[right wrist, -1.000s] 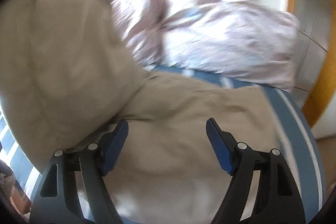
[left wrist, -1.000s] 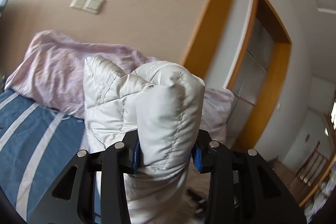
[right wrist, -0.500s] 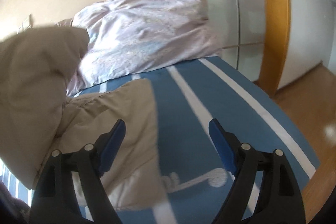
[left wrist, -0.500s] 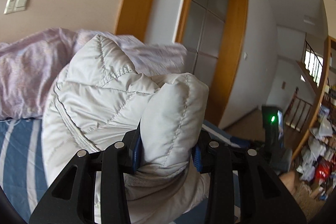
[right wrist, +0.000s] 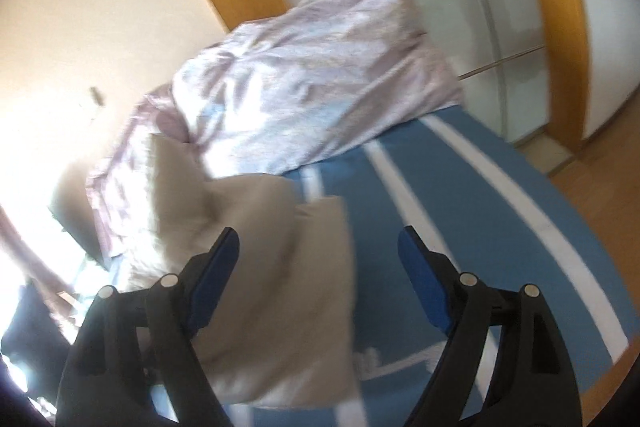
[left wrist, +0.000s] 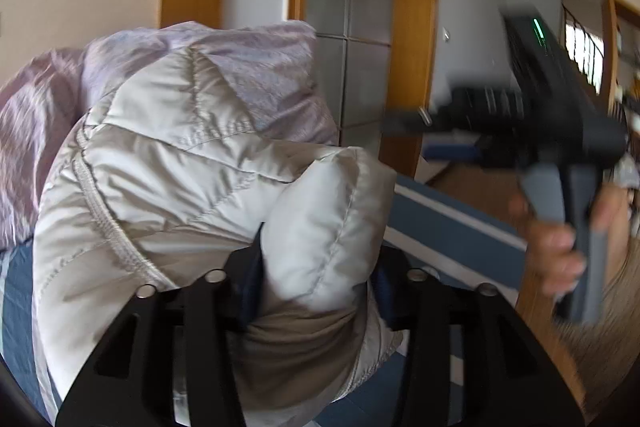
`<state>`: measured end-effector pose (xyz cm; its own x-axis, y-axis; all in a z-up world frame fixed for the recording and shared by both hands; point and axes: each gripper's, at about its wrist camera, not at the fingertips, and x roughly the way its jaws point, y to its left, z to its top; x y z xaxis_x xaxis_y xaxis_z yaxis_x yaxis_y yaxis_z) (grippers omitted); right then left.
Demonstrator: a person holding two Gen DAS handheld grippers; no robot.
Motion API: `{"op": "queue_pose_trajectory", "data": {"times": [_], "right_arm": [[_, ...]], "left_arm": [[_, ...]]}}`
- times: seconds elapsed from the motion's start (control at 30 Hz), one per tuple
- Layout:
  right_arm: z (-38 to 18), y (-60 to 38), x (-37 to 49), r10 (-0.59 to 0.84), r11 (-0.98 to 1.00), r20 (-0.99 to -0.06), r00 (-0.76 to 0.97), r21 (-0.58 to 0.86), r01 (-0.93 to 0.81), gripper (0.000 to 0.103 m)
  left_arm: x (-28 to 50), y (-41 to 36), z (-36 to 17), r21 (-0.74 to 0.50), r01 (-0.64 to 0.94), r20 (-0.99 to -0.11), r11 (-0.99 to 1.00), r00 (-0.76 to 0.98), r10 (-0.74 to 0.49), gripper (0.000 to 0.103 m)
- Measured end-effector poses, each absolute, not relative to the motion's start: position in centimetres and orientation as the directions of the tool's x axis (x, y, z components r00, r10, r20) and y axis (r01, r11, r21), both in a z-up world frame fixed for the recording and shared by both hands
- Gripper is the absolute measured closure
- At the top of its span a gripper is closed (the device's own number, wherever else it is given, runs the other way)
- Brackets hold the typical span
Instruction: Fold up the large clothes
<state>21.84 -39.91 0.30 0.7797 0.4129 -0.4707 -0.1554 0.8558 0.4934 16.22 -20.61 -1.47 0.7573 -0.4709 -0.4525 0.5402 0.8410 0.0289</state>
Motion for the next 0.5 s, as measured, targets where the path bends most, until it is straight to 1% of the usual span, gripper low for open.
{"op": "queue_pose_trajectory", "data": {"times": [0.03, 0.13, 0.37, 0.5], "right_arm": [[0.6, -39.6, 22.3, 0.445, 0.842, -0.469, 0.763, 0.509, -0.178, 0.021], [1.1, -38.6, 23.6, 0.500, 0.822, -0.484, 0.718, 0.527, -0.217, 0.020], [2.4, -35.0, 27.3, 0.579, 0.805, -0.554, 0.598, 0.503, -0.314, 0.020], [2.7, -33.5, 29.8, 0.575, 0.815, -0.603, 0.553, 0.483, -0.321, 0.020]], "left_arm": [[16.1, -21.1, -1.8, 0.047, 0.547, -0.457, 0.836, 0.756, -0.469, 0.043], [15.6, -22.9, -2.9, 0.140, 0.548, -0.467, 0.825, 0.771, -0.433, 0.036], [14.5, -25.4, -5.4, 0.282, 0.559, -0.481, 0.780, 0.785, -0.390, 0.032], [14.3, -26.0, -6.1, 0.324, 0.572, -0.491, 0.753, 0.782, -0.383, 0.032]]}}
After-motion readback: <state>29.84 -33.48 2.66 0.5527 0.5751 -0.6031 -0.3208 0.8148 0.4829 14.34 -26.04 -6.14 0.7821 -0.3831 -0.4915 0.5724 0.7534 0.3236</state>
